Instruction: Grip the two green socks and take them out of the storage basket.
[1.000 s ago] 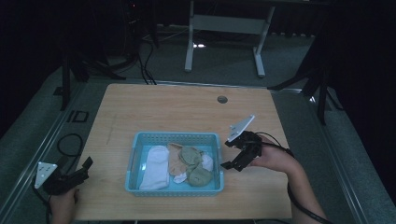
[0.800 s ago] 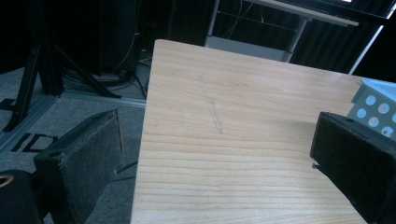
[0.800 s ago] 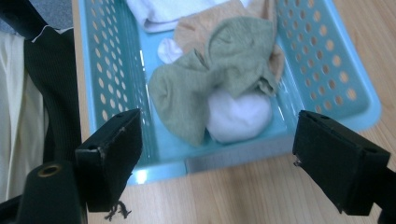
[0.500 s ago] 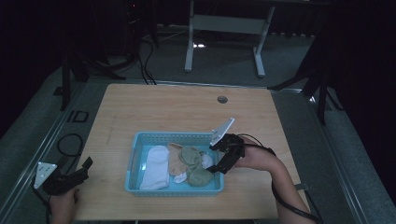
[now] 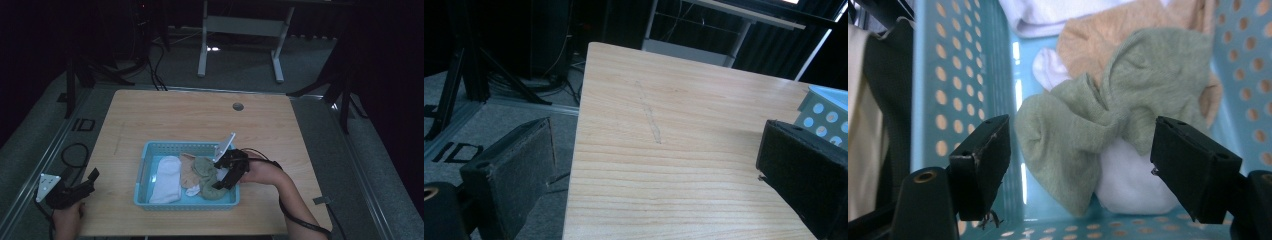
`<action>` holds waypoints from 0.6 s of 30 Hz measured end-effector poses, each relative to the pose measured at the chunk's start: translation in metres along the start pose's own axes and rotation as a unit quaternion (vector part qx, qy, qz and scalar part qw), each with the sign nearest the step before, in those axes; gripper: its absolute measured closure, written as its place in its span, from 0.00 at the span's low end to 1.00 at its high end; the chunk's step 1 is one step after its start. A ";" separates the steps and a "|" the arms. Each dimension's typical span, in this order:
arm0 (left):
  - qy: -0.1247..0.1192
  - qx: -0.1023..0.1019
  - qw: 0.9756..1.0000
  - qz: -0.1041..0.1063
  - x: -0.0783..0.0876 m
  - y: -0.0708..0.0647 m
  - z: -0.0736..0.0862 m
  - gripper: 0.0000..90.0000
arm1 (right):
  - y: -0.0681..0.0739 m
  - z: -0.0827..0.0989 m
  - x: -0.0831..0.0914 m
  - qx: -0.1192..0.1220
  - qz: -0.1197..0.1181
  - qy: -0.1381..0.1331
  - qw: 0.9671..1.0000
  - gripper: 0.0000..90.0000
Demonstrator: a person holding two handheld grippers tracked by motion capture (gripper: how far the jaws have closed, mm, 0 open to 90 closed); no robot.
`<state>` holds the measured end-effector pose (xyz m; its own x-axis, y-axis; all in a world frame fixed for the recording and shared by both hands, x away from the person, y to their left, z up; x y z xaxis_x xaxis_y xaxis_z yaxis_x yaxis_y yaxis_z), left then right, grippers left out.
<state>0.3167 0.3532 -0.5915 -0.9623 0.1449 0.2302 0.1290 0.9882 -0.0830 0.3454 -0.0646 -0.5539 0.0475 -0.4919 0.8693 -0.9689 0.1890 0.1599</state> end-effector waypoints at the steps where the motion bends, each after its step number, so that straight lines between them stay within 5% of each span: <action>1: 0.000 0.000 1.000 0.000 0.000 0.000 0.000 0.03 | 0.000 0.000 -0.002 0.000 -0.001 0.002 1.000 0.27; 12: 0.000 0.001 1.000 0.001 0.000 0.000 0.000 0.03 | -0.004 0.001 -0.025 0.010 -0.004 0.018 1.000 0.42; 18: 0.000 0.002 1.000 0.001 0.000 0.000 0.000 0.03 | -0.002 -0.001 -0.024 0.032 0.002 0.014 0.999 0.69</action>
<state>0.3167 0.3536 -0.5915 -0.9619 0.1478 0.2301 0.1309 0.9876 -0.0872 0.3469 -0.0522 -0.5744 0.0500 -0.4672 0.8827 -0.9824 0.1361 0.1277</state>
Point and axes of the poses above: each handheld gripper's, and its own axes: x roughly backward along the jaws, z roughly out of its underside, y roughly to its left, the point moved 10 cm from there along -x, roughly forward along the jaws, and after that the axes turned 8 degrees about -x, right-handed, at the moved point
